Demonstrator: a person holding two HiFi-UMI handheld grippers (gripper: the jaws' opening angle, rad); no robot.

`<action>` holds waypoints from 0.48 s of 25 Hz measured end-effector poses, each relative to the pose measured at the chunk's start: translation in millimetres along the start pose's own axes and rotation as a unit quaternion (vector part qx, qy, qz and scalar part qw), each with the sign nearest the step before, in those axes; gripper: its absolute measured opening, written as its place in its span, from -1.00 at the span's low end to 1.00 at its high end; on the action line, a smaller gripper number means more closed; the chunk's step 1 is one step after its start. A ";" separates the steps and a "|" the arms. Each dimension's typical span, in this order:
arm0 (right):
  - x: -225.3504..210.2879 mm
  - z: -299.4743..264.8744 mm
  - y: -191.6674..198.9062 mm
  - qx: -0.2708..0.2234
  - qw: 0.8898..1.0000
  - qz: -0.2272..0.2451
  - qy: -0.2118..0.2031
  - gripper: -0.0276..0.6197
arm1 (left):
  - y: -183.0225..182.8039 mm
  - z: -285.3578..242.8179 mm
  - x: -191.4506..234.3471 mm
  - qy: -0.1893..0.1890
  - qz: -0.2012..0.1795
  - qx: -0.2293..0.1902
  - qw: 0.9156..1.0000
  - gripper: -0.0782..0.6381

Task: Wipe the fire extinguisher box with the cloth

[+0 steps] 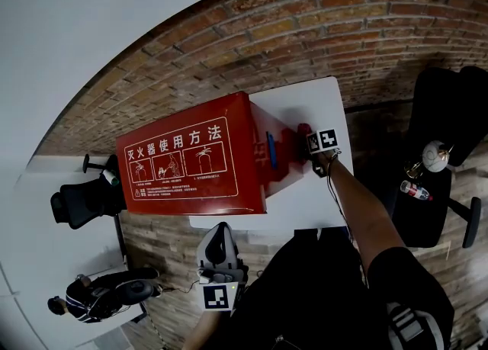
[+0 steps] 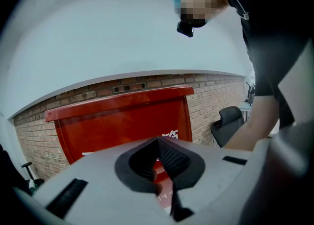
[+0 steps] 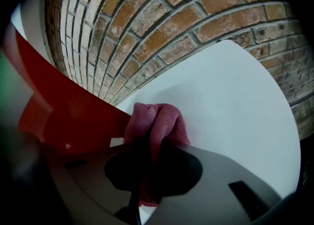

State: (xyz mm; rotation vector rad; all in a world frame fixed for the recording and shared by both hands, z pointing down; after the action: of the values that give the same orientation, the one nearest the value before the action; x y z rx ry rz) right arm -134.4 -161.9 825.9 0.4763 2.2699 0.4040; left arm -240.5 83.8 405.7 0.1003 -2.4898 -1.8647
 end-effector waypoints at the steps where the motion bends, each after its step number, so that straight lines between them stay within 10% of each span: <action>1: -0.6 0.0 -0.1 0.000 1.000 0.001 -0.001 -0.73 | -0.2 0.0 -0.5 0.000 0.000 -0.001 1.000 -0.64; 12: 6.3 4.3 19.8 0.006 1.000 0.014 -0.015 -0.73 | -0.3 -2.2 -6.7 0.011 0.003 -0.007 1.000 -0.64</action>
State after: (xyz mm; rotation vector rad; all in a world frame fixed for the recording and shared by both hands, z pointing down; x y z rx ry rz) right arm -131.1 -141.1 827.6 0.5171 2.2409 0.3943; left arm -233.7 82.1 406.1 0.1110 -2.4603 -1.8680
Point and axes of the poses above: the fingertips, and each gripper's own axes: z backward along the fingers, x to its left, y out of its underside, the point moved 3 cm from there along z, backward along the fingers, and after that the axes turned 10 degrees about z, right-handed, at the moved point
